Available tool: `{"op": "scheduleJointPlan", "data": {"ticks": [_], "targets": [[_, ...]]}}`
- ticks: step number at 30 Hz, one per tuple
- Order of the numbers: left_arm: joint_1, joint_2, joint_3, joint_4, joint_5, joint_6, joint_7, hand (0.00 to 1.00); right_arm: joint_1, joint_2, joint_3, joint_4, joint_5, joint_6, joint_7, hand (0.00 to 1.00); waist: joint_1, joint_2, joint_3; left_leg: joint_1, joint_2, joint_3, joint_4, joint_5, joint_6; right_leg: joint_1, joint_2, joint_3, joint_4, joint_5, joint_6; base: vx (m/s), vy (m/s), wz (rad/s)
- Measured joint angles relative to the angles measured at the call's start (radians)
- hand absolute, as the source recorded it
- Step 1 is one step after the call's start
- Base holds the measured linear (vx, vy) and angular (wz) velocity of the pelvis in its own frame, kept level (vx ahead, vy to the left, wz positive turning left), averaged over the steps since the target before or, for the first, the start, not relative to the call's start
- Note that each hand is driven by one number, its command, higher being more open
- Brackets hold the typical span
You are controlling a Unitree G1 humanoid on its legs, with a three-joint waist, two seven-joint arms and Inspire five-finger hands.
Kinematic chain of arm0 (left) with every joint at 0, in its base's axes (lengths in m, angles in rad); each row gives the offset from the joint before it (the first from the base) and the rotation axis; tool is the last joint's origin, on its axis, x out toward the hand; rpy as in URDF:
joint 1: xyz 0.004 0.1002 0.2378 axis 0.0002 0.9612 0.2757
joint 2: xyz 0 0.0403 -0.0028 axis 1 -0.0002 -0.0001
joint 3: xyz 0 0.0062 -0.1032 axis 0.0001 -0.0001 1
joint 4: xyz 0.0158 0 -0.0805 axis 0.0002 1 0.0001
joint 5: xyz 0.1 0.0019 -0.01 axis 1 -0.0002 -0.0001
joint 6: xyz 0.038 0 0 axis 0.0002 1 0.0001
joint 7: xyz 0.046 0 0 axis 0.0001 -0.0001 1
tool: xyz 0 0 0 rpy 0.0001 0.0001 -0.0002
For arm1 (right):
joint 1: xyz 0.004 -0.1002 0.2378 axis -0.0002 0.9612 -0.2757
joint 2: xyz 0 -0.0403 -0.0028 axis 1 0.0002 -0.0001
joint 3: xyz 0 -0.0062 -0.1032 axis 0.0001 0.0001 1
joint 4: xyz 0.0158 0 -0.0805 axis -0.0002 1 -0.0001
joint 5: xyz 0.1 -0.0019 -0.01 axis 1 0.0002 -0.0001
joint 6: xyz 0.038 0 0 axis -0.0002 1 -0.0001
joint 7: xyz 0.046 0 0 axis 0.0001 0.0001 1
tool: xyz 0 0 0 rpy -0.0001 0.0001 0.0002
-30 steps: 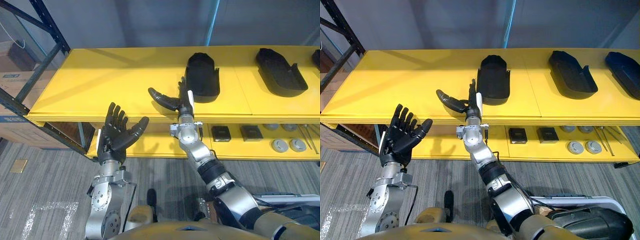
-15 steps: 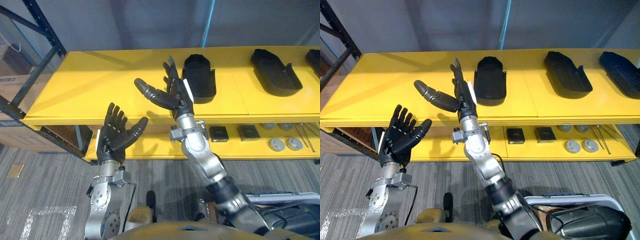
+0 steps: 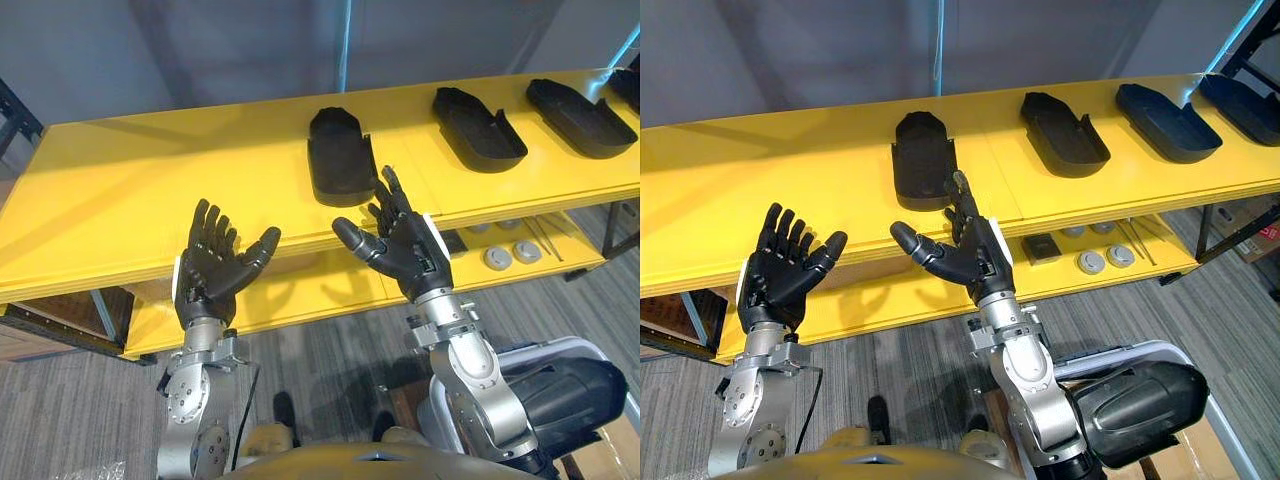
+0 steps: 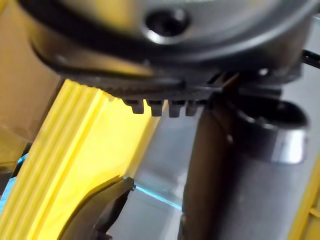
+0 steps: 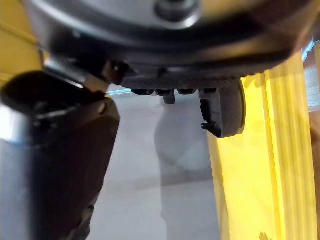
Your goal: Walk over and take three plastic housings, then place them on the shelf
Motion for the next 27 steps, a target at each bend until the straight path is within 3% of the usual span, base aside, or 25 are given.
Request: {"op": "scheduleJointPlan", "data": {"ticks": [12, 27], "targets": [[0.0, 0.002, -0.013, -0.004, 0.0, 0.0, 0.02, 1.0, -0.023, -0.012, 0.001, 0.008, 0.0, 0.0, -0.059, 1.0, -0.001, -0.007, 0.004, -0.029, -0.003, -0.031, 0.0, 0.007, 0.004, -0.006, 0.001, -0.031, 0.001, -0.002, -0.002, 0.01, 0.001, 0.07], [-0.001, 0.002, -0.016, -0.005, 0.001, 0.0, 0.013, 1.0, -0.174, 0.034, -0.002, 0.242, -0.005, 0.0, -0.169, 1.0, 0.023, 0.0, 0.029, -0.054, -0.007, -0.084, 0.0, 0.024, -0.001, -0.007, 0.0, -0.083, 0.019, -0.013, -0.017, -0.01, 0.005, 0.1]]}}
